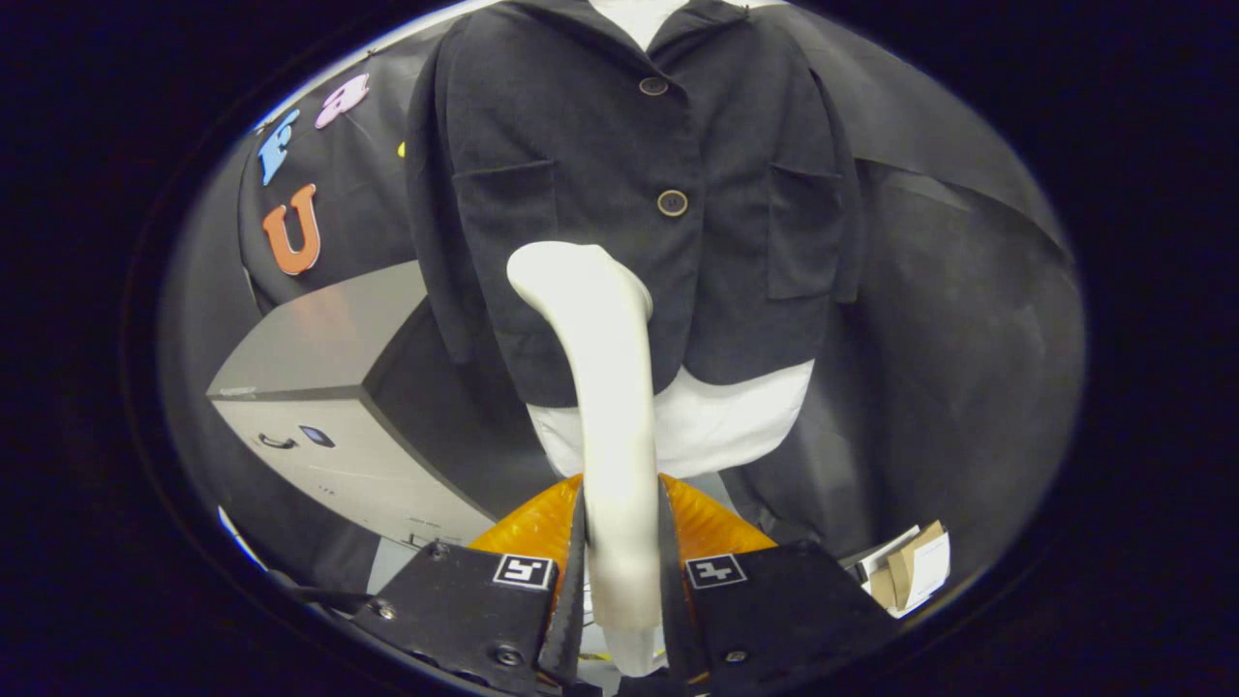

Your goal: Iron the clothes twice with a garment steamer, once on the left side and once on the right side.

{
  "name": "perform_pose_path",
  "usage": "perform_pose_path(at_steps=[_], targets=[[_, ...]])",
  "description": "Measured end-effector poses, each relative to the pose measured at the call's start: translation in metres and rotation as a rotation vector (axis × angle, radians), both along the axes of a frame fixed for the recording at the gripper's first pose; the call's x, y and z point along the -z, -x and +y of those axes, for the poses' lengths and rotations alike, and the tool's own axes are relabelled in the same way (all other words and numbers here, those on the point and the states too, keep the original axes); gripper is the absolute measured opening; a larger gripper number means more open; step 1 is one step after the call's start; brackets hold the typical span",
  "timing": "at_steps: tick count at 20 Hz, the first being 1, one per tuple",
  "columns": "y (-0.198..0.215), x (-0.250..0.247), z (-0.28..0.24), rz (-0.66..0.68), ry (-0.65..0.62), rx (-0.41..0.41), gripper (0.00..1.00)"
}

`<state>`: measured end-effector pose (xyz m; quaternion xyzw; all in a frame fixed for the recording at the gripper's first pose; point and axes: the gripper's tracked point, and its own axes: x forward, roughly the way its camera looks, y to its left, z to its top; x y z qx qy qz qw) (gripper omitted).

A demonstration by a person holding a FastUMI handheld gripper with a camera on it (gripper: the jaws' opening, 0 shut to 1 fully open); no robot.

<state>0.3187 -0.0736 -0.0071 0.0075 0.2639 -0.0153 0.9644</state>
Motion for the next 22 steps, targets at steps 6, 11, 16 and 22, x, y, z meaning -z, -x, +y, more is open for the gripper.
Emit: perform_pose_path(at_steps=[6, 11, 16, 22], targets=[[0.003, 0.011, 0.000, 0.027, -0.004, -0.003, 0.37], [0.020, 0.003, -0.005, 0.010, -0.047, -0.007, 0.37], [0.047, -0.020, -0.034, -0.048, -0.110, 0.019, 0.37], [0.067, -0.076, -0.087, -0.159, -0.171, 0.082, 0.37]])
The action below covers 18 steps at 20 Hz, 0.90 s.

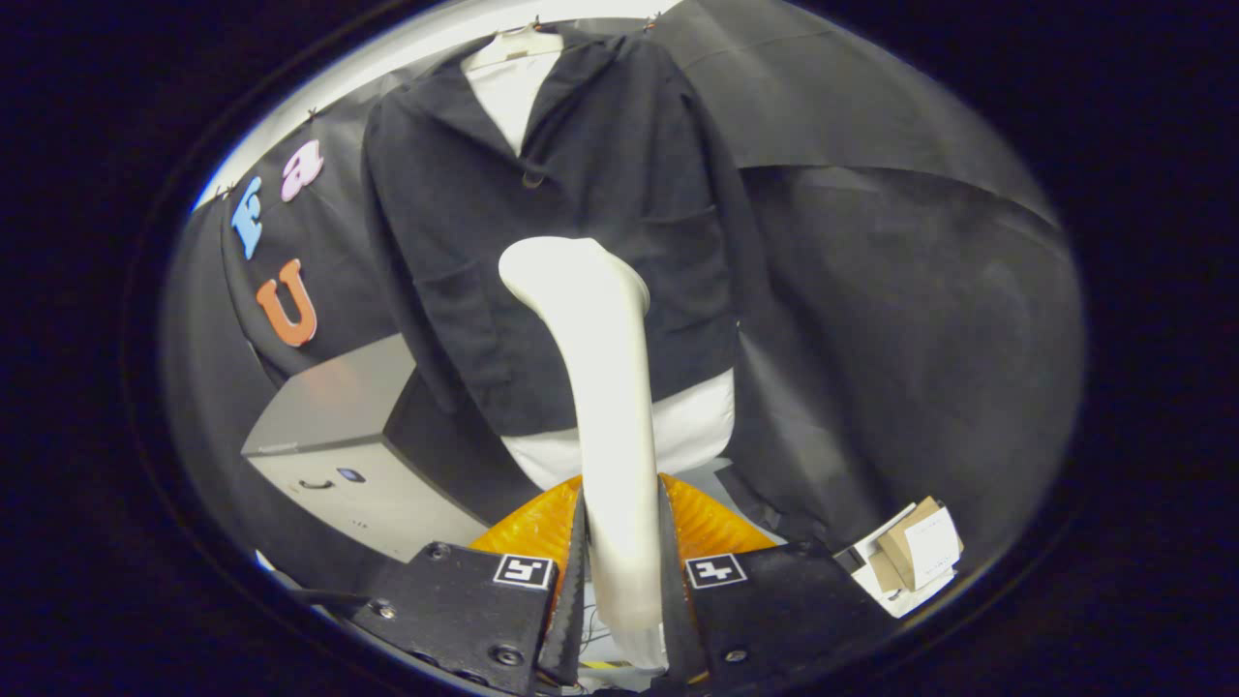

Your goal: Iron the clothes twice with a garment steamer, once on the left side and once on the right side.

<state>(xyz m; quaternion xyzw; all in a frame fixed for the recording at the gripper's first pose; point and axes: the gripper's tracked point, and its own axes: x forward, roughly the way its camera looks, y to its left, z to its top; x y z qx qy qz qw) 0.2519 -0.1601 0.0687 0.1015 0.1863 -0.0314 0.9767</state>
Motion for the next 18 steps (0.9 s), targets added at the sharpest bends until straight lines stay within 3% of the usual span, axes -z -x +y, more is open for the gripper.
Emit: perform_pose_path(at_steps=[9, 18], targets=[[-0.012, -0.116, -0.053, -0.209, -0.082, 0.059, 0.37], [-0.049, -0.228, -0.065, -0.378, -0.108, 0.057, 0.36]])
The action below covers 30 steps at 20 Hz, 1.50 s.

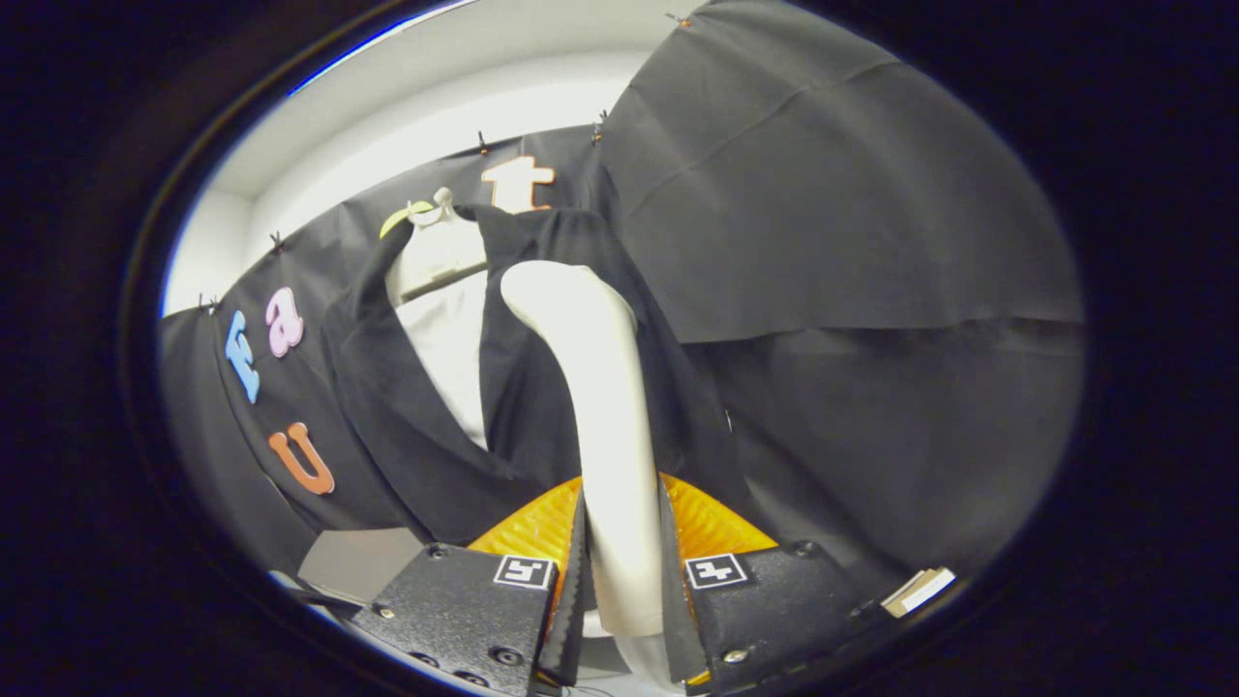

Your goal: Iron the clothes twice with a garment steamer, once on the left side and once on the right side.

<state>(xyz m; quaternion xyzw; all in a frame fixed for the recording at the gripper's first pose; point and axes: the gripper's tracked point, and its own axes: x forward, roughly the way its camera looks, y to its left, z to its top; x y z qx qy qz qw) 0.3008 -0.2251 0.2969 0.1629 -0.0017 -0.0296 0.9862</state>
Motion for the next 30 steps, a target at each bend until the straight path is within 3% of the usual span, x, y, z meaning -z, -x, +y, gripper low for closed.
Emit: perform_pose_path(at_steps=[10, 30], targets=[[-0.042, -0.044, 0.016, -0.050, 0.096, 0.022, 0.37], [-0.048, 0.052, 0.029, 0.108, 0.172, 0.054, 0.37]])
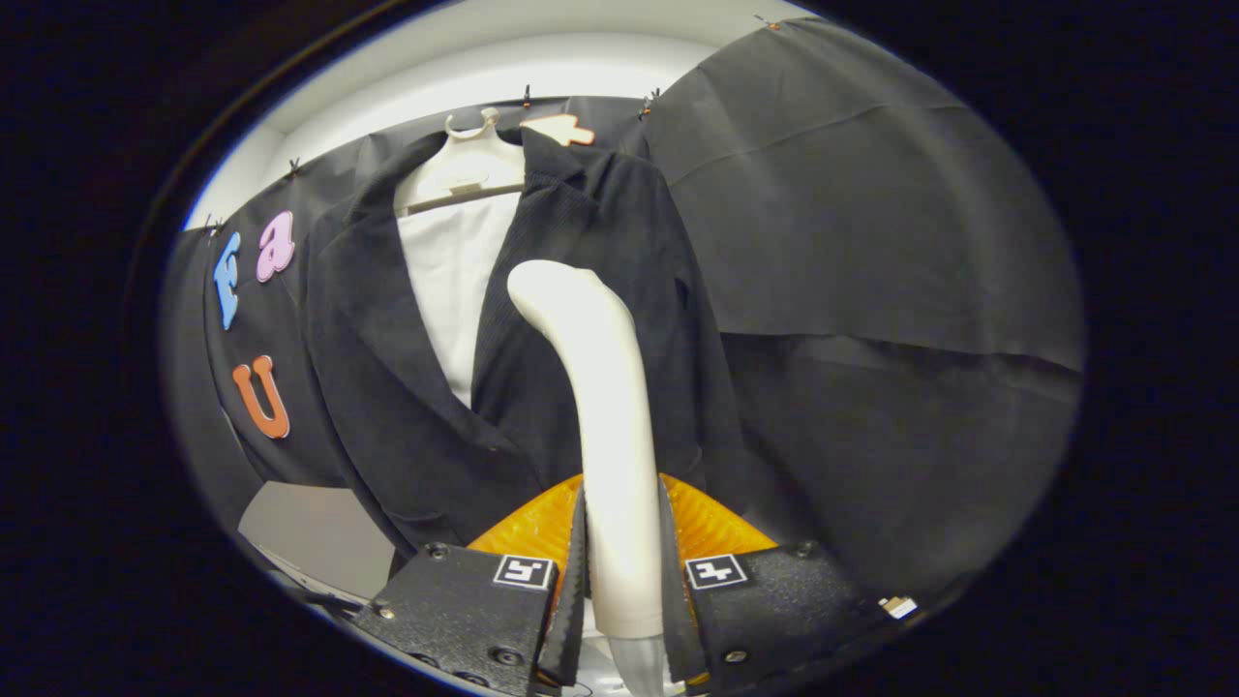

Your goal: Iron the clothes twice with a garment steamer, once on the left side and once on the right side.

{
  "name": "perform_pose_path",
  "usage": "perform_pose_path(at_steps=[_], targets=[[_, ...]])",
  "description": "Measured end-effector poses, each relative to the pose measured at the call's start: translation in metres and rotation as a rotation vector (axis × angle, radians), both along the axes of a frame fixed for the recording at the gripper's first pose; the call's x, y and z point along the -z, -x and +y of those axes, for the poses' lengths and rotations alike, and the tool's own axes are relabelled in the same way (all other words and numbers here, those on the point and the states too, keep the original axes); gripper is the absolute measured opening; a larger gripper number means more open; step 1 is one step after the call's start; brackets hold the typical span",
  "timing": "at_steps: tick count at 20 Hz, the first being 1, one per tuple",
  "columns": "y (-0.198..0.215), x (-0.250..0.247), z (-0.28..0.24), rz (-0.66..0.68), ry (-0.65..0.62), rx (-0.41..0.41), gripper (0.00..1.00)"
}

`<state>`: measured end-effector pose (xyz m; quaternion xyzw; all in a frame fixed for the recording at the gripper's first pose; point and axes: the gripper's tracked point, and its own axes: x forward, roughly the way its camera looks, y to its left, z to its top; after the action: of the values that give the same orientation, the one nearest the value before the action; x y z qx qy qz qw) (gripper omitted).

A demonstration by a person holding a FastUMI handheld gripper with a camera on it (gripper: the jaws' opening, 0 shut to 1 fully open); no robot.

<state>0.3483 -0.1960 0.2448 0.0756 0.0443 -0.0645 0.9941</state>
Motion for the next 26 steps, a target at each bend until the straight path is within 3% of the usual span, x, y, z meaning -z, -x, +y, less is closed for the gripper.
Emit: perform_pose_path(at_steps=[26], targets=[[0.002, 0.121, 0.017, 0.224, 0.033, -0.011, 0.37]])
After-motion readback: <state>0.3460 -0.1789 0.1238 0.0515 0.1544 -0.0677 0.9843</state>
